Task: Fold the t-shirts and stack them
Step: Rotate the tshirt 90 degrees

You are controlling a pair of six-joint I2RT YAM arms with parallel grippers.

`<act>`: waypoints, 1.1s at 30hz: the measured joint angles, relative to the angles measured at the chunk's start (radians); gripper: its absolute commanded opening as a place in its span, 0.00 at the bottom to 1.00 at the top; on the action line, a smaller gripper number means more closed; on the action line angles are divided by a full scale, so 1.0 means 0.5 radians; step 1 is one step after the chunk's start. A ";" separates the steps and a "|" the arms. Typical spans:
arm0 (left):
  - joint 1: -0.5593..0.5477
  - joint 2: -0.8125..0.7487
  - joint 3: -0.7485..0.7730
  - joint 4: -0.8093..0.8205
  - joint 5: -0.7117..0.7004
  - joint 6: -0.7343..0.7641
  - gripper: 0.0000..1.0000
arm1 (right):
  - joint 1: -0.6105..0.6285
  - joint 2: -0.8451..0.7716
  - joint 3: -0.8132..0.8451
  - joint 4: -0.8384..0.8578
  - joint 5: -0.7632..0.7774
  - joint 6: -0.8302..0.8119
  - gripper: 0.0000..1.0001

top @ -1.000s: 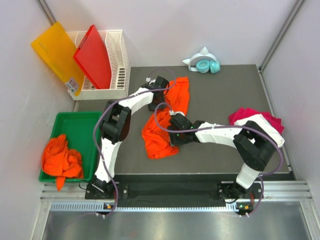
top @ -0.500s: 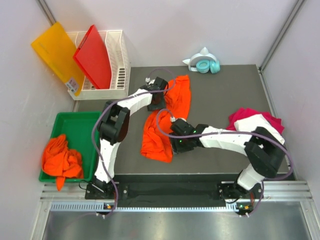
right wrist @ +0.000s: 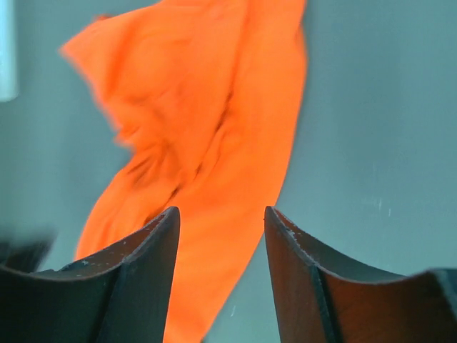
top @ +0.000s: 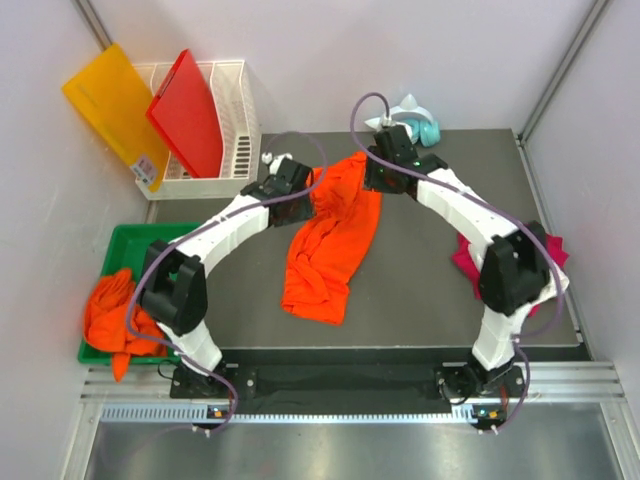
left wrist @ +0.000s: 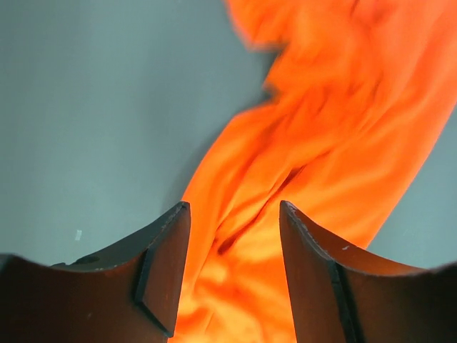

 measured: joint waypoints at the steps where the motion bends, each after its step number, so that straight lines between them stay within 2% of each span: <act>1: -0.014 -0.037 -0.082 0.005 -0.002 -0.018 0.55 | -0.028 0.108 0.056 -0.001 0.005 -0.005 0.46; 5: -0.096 -0.069 -0.415 0.014 -0.002 -0.084 0.52 | -0.091 0.491 0.256 -0.085 0.006 -0.010 0.37; 10: -0.242 -0.086 -0.640 -0.005 -0.014 -0.133 0.49 | -0.099 0.799 0.536 -0.151 -0.037 -0.027 0.37; 17: -0.292 -0.146 -0.693 0.011 -0.003 -0.157 0.48 | -0.102 0.996 0.845 -0.166 -0.101 -0.039 0.40; 25: -0.381 -0.102 -0.742 0.010 0.064 -0.163 0.47 | -0.141 1.244 0.920 -0.255 -0.224 0.011 0.40; 33: -0.547 -0.013 -0.734 0.007 0.083 -0.170 0.46 | -0.217 1.310 1.042 -0.315 -0.298 0.044 0.39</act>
